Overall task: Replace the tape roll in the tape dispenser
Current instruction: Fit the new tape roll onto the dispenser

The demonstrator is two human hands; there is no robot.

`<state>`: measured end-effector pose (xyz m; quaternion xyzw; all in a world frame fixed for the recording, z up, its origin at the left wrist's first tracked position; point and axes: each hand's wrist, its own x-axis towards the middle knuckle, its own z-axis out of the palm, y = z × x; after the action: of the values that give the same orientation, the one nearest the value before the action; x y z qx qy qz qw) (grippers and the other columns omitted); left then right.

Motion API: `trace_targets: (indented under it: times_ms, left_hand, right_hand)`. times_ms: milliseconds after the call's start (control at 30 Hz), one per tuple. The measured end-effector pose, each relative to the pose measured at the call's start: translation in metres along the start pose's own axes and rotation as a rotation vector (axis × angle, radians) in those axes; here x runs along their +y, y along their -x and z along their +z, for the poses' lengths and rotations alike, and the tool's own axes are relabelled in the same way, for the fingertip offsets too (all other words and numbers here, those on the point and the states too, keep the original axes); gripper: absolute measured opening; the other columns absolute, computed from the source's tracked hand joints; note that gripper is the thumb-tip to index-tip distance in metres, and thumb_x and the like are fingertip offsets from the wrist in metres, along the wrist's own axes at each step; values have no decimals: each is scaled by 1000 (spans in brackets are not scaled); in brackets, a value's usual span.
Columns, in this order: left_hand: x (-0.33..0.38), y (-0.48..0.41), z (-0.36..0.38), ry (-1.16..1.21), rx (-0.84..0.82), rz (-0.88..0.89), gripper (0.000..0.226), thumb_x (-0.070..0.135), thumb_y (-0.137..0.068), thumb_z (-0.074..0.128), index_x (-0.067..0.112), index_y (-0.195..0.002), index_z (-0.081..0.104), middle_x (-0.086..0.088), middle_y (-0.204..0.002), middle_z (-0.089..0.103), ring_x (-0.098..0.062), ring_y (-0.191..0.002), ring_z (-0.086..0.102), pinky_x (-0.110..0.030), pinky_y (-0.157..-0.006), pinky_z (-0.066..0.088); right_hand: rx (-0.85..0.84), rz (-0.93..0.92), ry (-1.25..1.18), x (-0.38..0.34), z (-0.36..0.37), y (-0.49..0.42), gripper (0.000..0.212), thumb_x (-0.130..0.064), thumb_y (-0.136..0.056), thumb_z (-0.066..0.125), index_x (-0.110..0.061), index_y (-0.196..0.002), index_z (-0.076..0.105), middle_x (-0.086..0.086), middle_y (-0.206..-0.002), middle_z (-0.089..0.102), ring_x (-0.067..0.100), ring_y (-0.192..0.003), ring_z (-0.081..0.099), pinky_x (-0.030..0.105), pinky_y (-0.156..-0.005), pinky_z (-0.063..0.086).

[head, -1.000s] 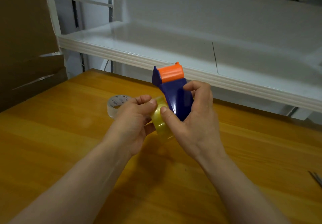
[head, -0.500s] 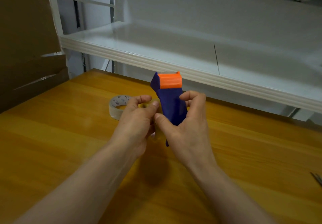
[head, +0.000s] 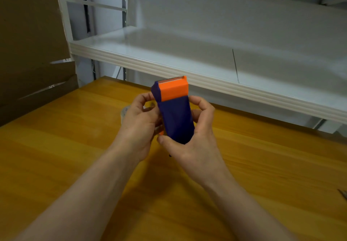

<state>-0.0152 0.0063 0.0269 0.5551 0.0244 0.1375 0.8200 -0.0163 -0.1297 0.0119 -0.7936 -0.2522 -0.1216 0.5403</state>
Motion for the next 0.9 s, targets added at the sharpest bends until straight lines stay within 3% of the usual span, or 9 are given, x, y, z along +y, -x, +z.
trace_targets:
  times_ms: [100,167,233,300,433,500,600,700,900]
  left_hand:
    - [-1,-1,-3,-183,34,184,25,5,-96,61,24,-113,60,-8,-101,73,-30,-90,73,-47,-77,63]
    - [-1,0,-2,-281,19,324,27,5,-92,66,26,-108,59,-14,-109,68,-34,-98,70,-51,-77,62]
    - [2,1,-1,-311,-15,406,30,5,-91,68,30,-104,57,-21,-110,63,-36,-94,68,-46,-68,63]
    - [3,2,-1,-326,-58,440,36,0,-91,68,32,-102,54,-24,-109,58,-31,-84,67,-37,-59,60]
    - [1,5,-1,-434,-163,455,43,-4,-93,63,36,-104,52,-13,-108,56,-35,-88,67,-58,-66,60]
    - [-2,8,1,-440,-242,435,42,-3,-93,62,37,-105,52,-6,-109,55,-32,-91,69,-52,-63,63]
    - [-3,13,5,-429,-363,404,40,-5,-93,60,33,-104,53,10,-103,57,-20,-88,73,-34,-60,63]
    - [-5,14,7,-430,-420,367,42,-9,-92,58,32,-101,53,6,-101,54,-13,-81,72,-25,-59,59]
    - [-10,14,6,-551,-470,373,46,-6,-94,58,38,-108,53,-9,-108,51,-36,-86,70,-59,-64,60]
  right_hand:
    - [-57,26,-12,-2,1,1,109,-27,-73,89,-47,-148,13,-9,-135,51,3,-117,60,15,-88,56]
    - [-98,22,-31,-3,-3,-2,102,-34,-73,86,-43,-149,18,-8,-139,50,3,-123,56,15,-91,53]
    - [-122,4,-70,-4,-16,-8,87,-39,-75,75,-36,-149,29,-5,-142,51,8,-130,52,28,-102,49]
    - [-84,6,-131,-8,-35,-15,71,-34,-77,63,-30,-144,41,-5,-135,56,9,-128,52,36,-102,48]
    - [22,-23,-135,-18,-69,-26,37,-20,-87,48,-32,-116,70,-15,-116,68,1,-116,60,27,-92,50]
    - [19,-62,-159,-22,-77,-27,36,-17,-92,45,-33,-99,75,-14,-108,74,8,-113,65,33,-94,52]
    - [17,-109,-99,-26,-83,-27,34,-6,-97,52,-31,-95,75,-11,-101,77,8,-105,69,26,-87,56]
    - [-39,-73,43,-28,-86,-27,31,-3,-96,62,-30,-97,76,-10,-98,77,7,-99,71,25,-81,58]
    - [-166,113,252,-33,-96,-26,16,-20,-90,74,-33,-99,76,-12,-90,73,2,-87,69,24,-79,58]
